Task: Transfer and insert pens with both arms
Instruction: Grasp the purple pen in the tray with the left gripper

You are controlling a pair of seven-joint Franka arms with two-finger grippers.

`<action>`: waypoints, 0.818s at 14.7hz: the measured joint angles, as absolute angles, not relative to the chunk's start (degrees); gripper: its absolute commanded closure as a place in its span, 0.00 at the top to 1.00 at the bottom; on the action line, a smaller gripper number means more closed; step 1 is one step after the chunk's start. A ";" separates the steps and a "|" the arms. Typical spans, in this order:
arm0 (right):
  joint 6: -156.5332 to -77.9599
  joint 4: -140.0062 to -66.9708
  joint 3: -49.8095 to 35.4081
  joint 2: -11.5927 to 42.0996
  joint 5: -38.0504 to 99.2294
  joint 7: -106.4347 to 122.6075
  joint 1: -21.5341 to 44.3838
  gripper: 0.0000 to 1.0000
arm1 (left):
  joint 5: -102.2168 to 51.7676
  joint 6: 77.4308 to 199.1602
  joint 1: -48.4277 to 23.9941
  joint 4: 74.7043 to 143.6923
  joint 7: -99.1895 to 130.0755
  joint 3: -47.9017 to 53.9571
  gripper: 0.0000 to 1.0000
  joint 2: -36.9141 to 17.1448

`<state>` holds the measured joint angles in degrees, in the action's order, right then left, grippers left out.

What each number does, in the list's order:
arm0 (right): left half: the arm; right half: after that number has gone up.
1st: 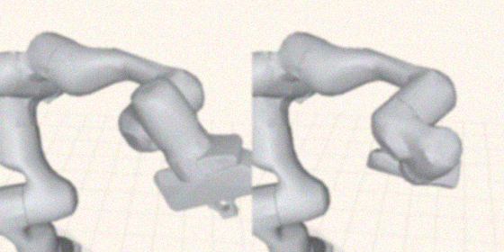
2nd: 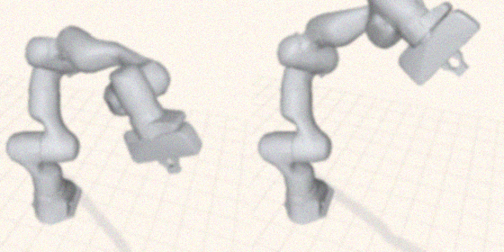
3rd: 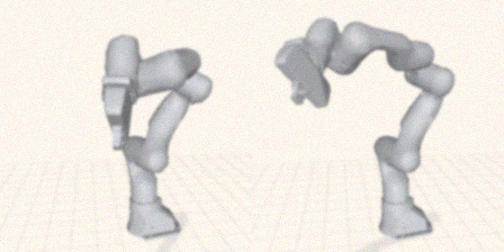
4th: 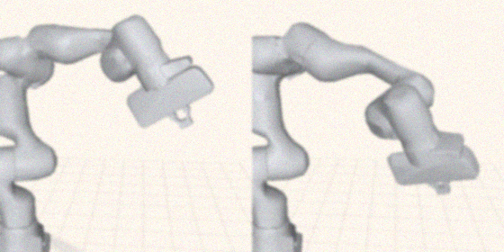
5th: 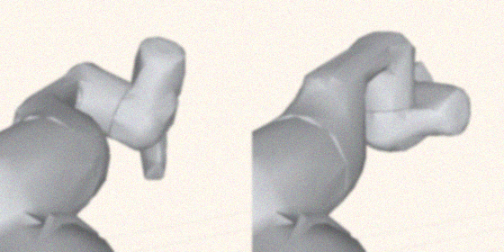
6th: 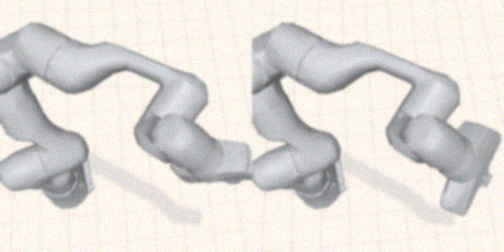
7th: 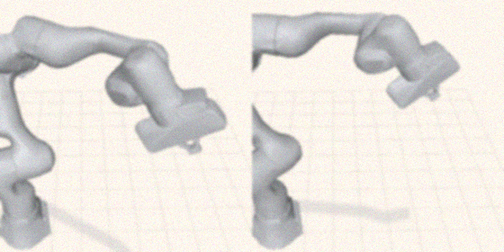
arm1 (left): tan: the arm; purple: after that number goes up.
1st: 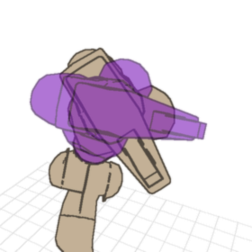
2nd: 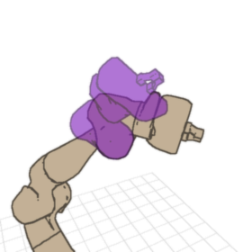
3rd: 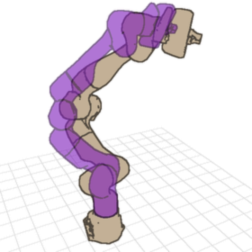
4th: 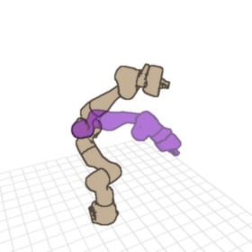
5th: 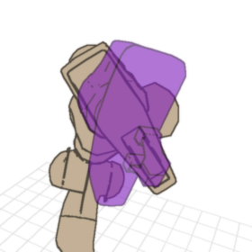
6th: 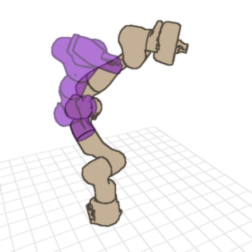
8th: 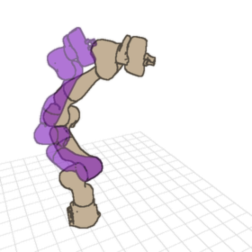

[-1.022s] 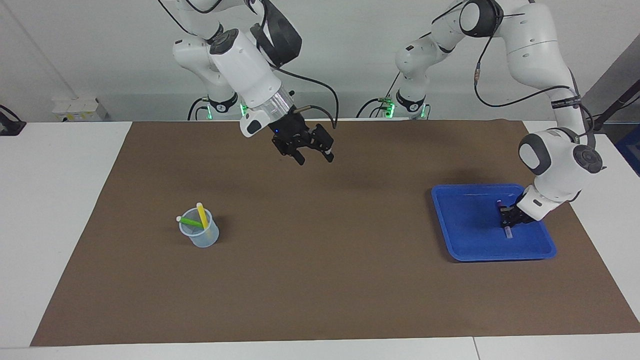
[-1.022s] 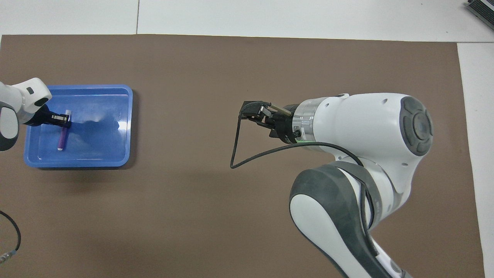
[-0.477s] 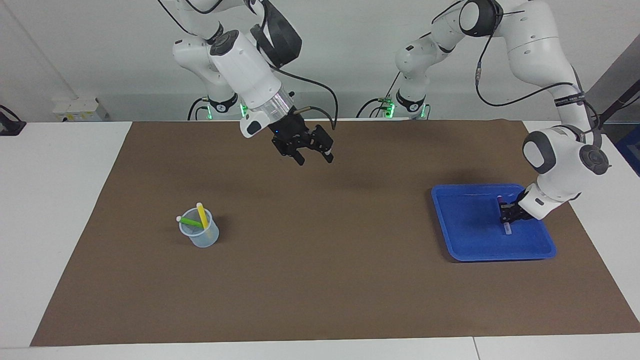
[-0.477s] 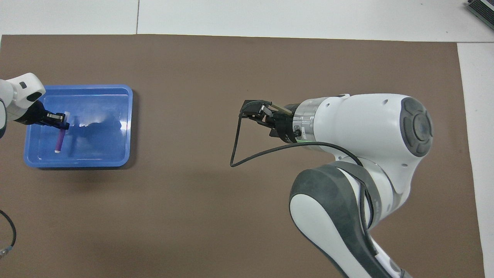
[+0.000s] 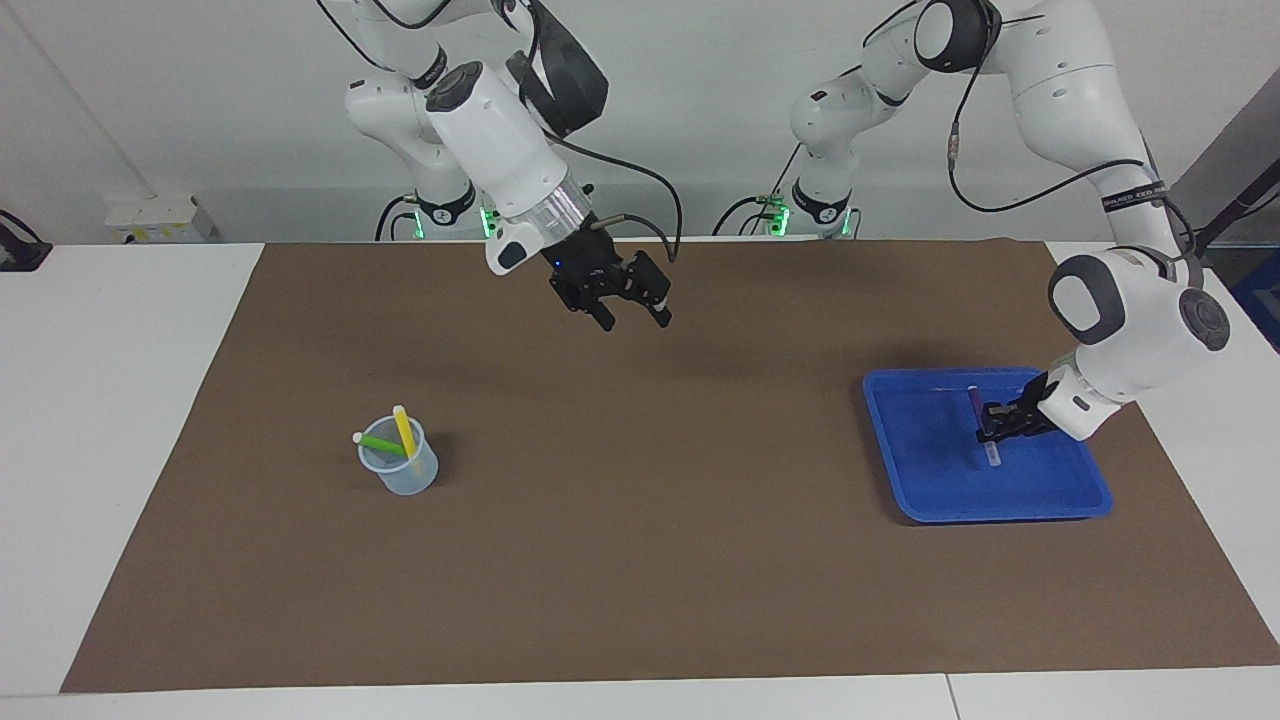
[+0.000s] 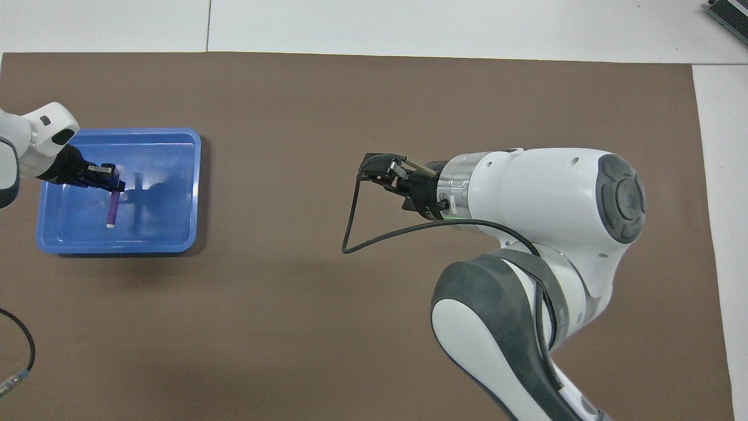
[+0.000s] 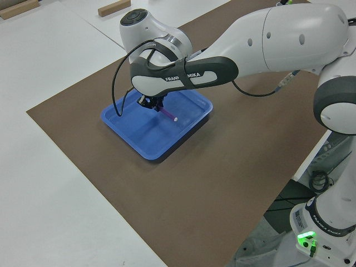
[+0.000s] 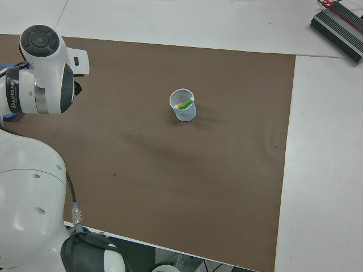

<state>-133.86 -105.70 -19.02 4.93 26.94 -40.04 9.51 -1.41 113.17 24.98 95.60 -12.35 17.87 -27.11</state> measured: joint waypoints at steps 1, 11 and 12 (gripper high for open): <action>-133.89 -105.75 -19.01 4.93 26.96 -40.05 9.51 1.00 | -1.96 111.93 25.05 95.60 -10.98 17.83 0.00 -26.99; -133.99 -105.86 -19.02 4.93 27.78 -40.09 9.51 1.00 | -10.75 99.90 21.97 95.68 17.38 18.94 0.00 -22.62; -133.99 -105.86 -19.02 4.93 27.79 -40.09 9.51 1.00 | -11.93 99.23 21.98 95.72 19.79 18.94 0.00 -22.63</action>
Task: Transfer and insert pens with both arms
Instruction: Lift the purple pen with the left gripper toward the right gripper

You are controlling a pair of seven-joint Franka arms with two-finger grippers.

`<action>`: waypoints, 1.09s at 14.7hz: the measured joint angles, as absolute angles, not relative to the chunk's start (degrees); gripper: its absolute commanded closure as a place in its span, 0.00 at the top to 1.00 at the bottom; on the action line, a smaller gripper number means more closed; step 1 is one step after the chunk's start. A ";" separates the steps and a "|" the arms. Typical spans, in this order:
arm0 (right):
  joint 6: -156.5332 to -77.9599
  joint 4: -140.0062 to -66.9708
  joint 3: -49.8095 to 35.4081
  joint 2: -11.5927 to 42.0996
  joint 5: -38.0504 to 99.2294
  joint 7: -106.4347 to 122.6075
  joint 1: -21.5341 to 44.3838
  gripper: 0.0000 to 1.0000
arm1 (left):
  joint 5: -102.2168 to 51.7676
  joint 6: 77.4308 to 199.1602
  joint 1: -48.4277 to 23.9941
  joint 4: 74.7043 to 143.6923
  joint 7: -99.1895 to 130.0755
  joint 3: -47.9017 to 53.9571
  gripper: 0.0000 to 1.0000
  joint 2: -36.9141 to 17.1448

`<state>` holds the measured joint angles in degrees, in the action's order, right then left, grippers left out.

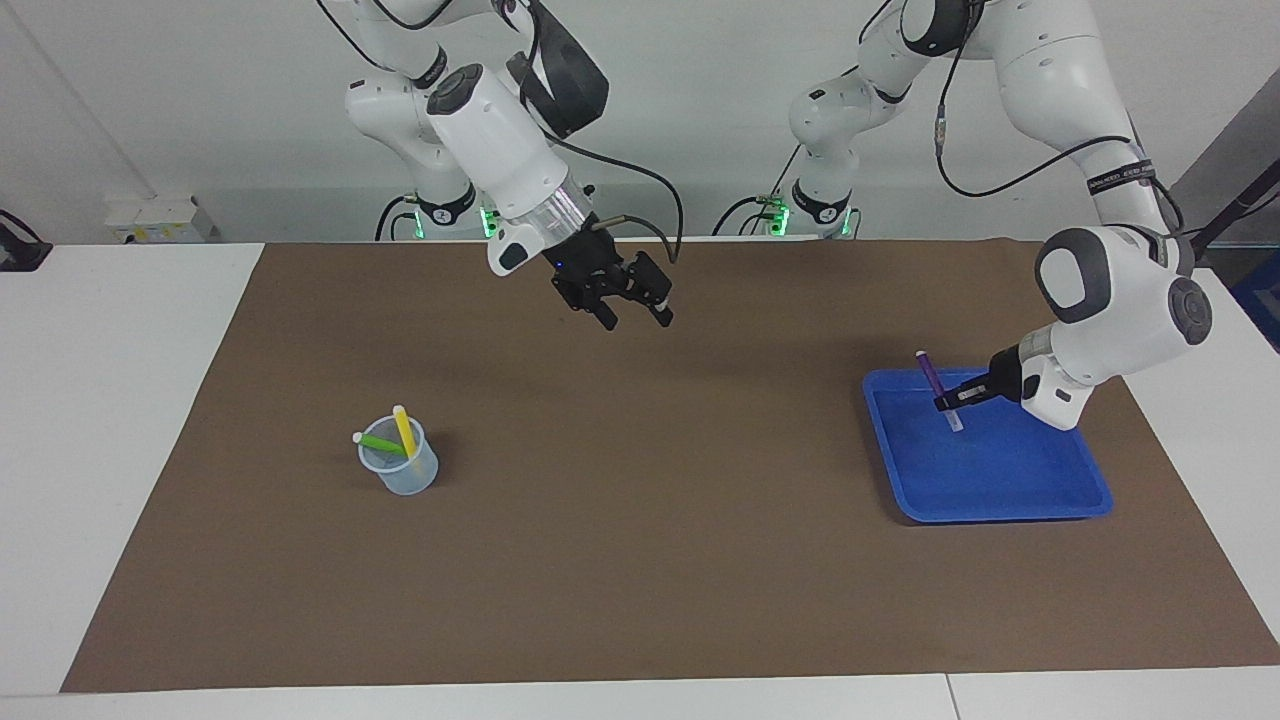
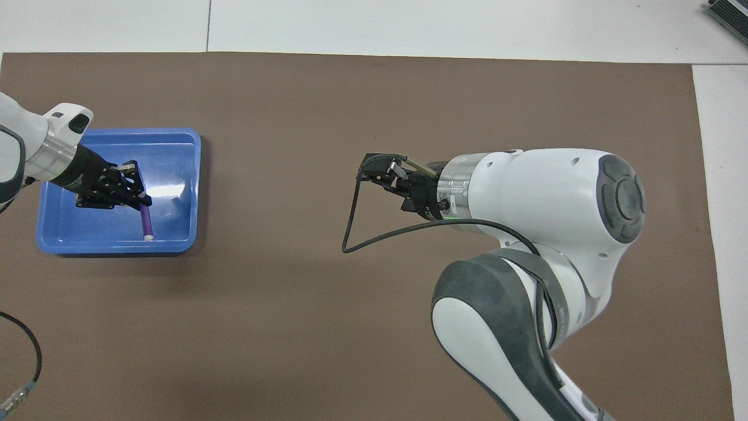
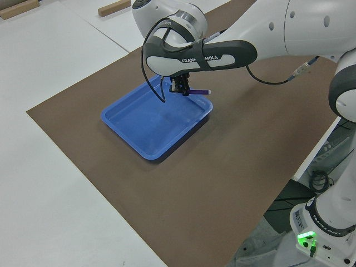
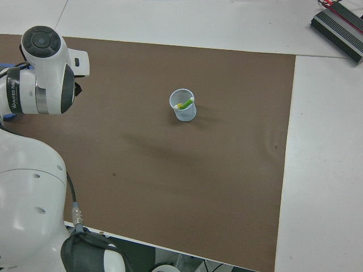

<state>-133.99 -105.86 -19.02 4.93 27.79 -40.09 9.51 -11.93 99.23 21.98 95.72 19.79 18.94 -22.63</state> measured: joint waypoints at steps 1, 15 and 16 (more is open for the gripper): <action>-133.99 -105.87 -19.02 4.93 27.80 -40.09 9.55 1.00 | -12.97 98.71 21.97 95.77 22.02 19.03 0.00 -22.63; -134.00 -106.06 -19.01 4.93 29.73 -40.09 10.17 1.00 | -33.52 98.22 13.16 96.95 57.55 20.52 0.00 -22.21; -134.09 -106.08 -19.01 4.93 29.74 -40.09 10.17 1.00 | -34.91 98.22 12.59 97.05 59.15 20.52 0.00 -21.85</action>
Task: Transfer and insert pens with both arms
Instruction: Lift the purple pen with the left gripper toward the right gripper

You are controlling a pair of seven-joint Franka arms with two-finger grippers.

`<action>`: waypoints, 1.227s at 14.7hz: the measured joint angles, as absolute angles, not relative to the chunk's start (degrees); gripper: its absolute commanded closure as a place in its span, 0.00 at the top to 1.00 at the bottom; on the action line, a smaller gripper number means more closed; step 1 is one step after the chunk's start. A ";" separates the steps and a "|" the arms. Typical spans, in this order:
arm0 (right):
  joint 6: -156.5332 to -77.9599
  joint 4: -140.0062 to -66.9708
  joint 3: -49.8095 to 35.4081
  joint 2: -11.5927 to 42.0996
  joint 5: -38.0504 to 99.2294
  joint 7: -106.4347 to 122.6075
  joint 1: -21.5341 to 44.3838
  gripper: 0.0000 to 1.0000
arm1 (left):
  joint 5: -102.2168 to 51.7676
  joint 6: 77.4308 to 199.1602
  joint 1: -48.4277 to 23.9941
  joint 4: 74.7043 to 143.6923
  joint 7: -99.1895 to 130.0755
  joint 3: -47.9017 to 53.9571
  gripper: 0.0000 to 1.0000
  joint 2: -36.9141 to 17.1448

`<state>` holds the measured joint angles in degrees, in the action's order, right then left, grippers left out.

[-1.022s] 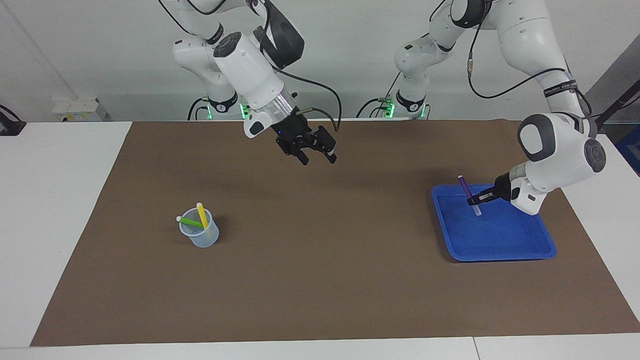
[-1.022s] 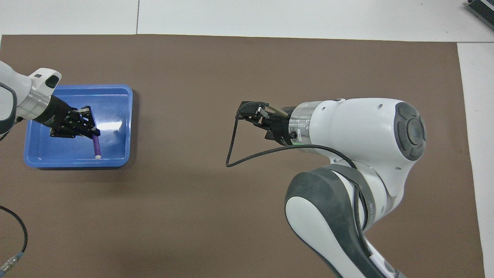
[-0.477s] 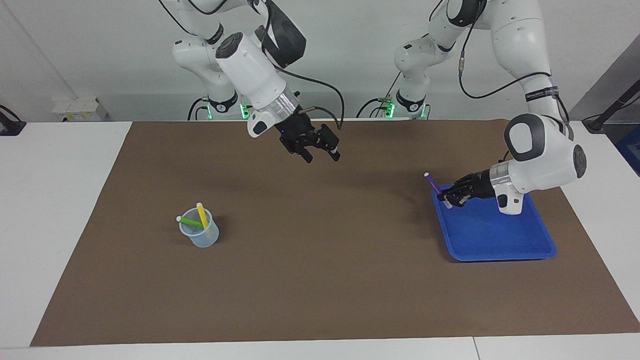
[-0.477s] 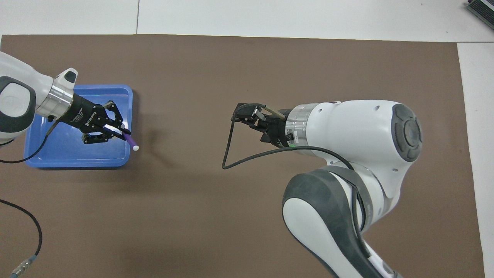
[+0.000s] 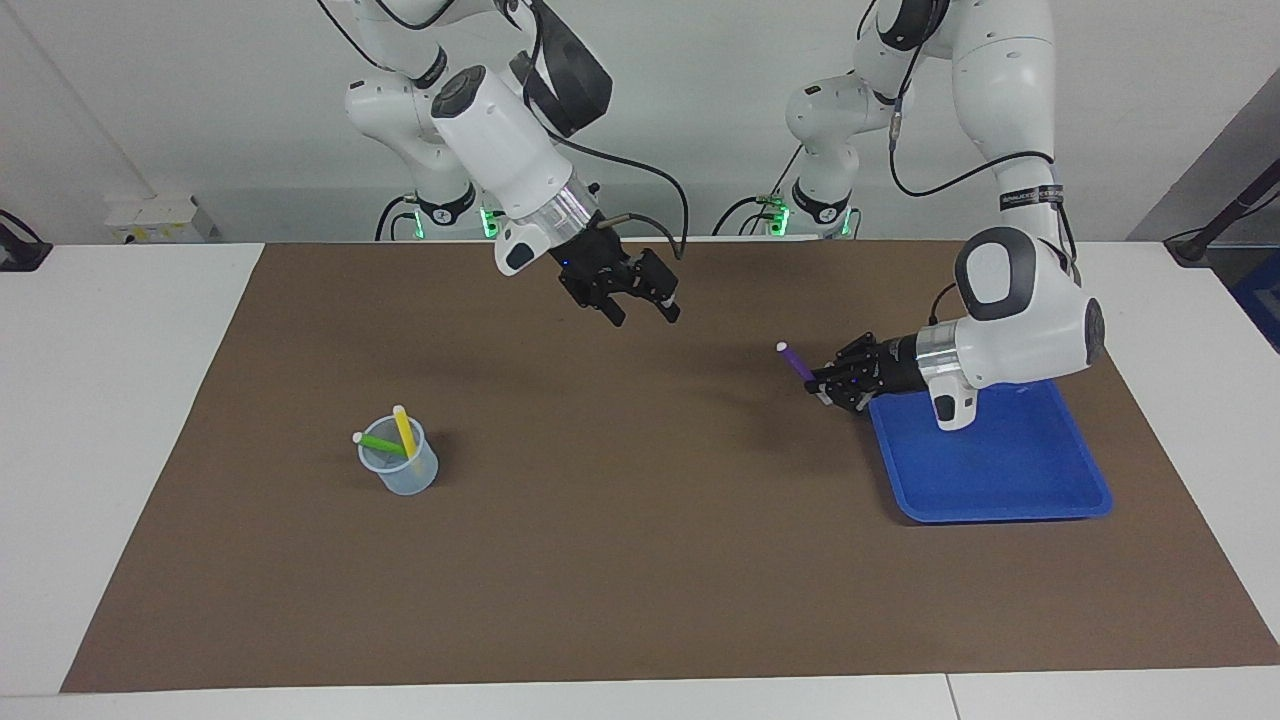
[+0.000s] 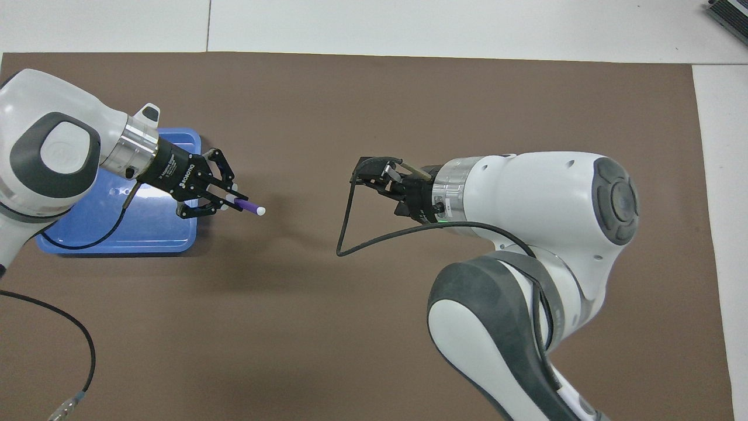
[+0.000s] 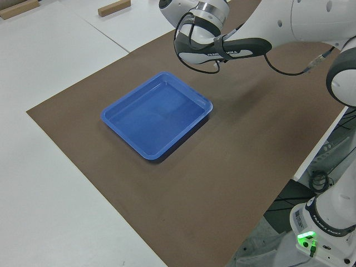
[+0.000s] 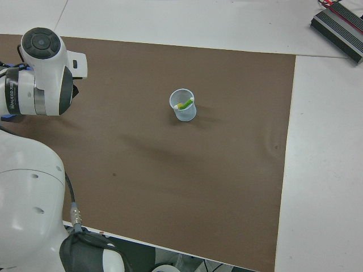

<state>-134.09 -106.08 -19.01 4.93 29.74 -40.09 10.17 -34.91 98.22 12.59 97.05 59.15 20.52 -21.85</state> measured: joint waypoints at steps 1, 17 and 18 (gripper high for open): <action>-134.83 -106.14 -19.01 4.93 29.75 -40.09 10.18 1.00 | -35.88 98.22 12.20 97.16 60.46 20.54 0.00 -21.40; -146.37 -106.61 -18.86 7.44 30.18 -45.10 15.35 0.91 | -43.05 106.59 2.86 97.28 75.68 21.48 0.00 -18.62; -146.37 -106.61 -18.73 7.47 30.18 -44.65 15.24 0.86 | -43.34 106.59 2.78 97.28 75.68 21.57 0.00 -18.52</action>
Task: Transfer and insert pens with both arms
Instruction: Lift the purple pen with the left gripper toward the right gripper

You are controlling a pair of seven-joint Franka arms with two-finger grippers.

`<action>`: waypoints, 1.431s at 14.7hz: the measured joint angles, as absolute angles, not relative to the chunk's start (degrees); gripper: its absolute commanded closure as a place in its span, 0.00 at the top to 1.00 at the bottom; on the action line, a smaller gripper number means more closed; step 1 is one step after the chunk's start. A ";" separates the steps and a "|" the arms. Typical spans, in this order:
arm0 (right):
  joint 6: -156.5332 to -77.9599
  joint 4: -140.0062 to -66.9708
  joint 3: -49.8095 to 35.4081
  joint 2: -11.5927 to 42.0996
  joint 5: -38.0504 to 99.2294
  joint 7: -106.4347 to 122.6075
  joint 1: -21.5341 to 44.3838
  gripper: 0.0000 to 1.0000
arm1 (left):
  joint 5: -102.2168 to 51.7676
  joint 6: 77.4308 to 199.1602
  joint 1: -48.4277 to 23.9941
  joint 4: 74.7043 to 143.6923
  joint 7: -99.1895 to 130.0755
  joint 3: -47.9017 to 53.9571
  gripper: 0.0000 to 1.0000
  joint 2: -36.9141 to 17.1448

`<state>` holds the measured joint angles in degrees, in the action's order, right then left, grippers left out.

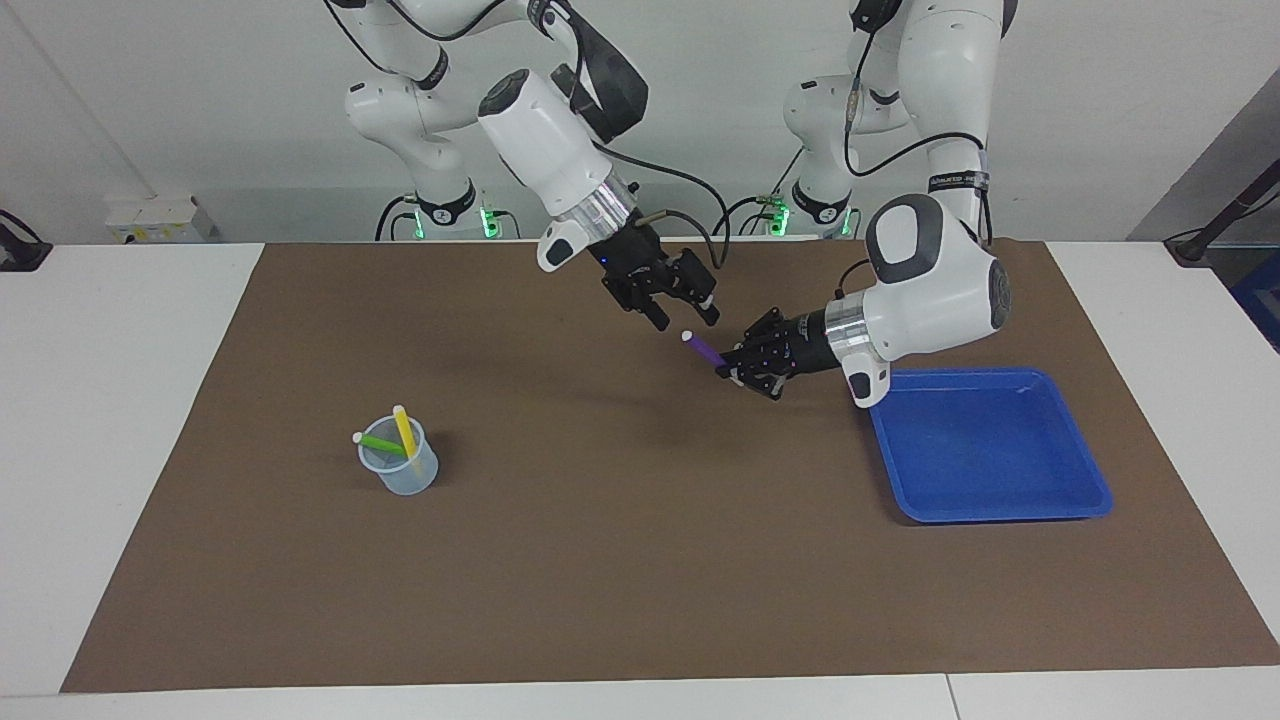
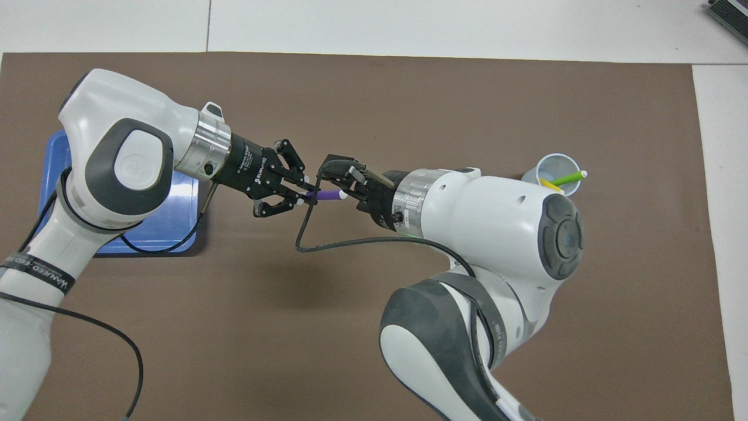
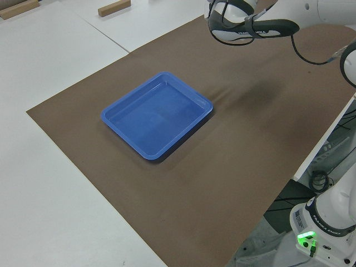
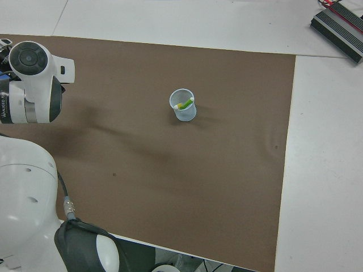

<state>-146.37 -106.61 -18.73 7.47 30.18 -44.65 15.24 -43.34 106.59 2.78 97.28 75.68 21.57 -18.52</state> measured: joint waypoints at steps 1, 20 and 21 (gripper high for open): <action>-146.37 -106.62 -18.65 7.51 30.18 -44.45 15.17 0.85 | -43.56 106.59 2.71 97.28 75.68 21.70 0.00 -18.39; -146.43 -106.76 -18.85 7.89 32.60 -44.35 15.40 0.32 | -45.10 107.10 2.61 97.20 77.68 22.09 0.00 -17.43; -146.43 -106.76 -18.84 7.89 32.60 -44.35 15.38 0.23 | -45.10 107.10 2.61 97.20 77.68 22.09 0.00 -17.35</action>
<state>-146.43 -106.76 -18.84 7.89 32.60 -44.35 15.38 -45.10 107.10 2.61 97.20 77.68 22.09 -17.35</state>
